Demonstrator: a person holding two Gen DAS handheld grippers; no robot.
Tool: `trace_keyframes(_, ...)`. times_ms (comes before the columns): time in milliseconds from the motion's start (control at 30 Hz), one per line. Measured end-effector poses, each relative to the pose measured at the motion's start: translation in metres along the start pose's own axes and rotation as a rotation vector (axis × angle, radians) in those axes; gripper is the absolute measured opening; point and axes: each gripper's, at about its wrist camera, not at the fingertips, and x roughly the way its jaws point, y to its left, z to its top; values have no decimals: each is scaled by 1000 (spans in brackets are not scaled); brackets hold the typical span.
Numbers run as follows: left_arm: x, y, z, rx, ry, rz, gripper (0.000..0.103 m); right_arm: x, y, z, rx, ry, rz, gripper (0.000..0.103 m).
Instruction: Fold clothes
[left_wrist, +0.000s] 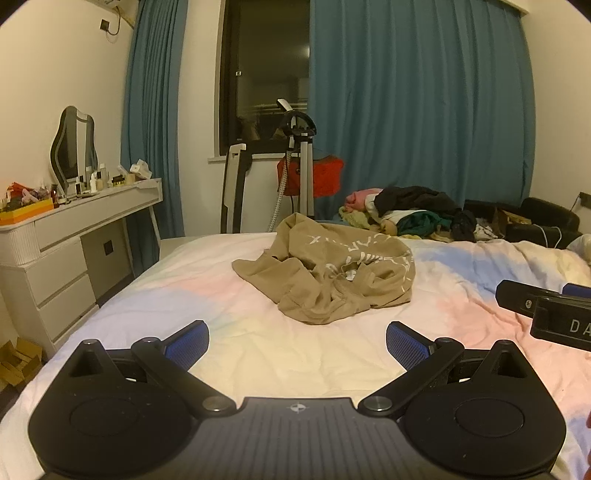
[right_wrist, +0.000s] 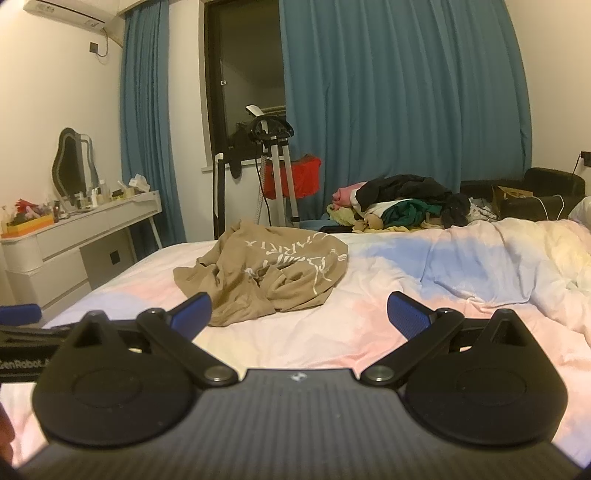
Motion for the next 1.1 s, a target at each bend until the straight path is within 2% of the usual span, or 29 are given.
trace_keyframes(233, 1, 4, 1, -22, 3, -6, 103, 3, -2, 1, 25, -19, -8, 103)
trace_keyframes(333, 1, 4, 1, -28, 8, -23, 103, 5, -1, 2, 12, 7, -13, 103)
trace_keyframes(500, -1, -4, -1, 11, -14, -6, 103, 6, -2, 2, 13, 38, -15, 103)
trace_keyframes(767, 10, -18, -12, 68, 22, 3, 103, 9, -10, 3, 57, 78, -26, 103)
trace_keyframes(900, 34, -26, -12, 87, 68, 10, 103, 13, -16, 4, 78, 98, -27, 103)
trace_keyframes(1100, 92, -40, 4, 134, 108, 23, 103, 29, -32, -7, 113, 159, -36, 103)
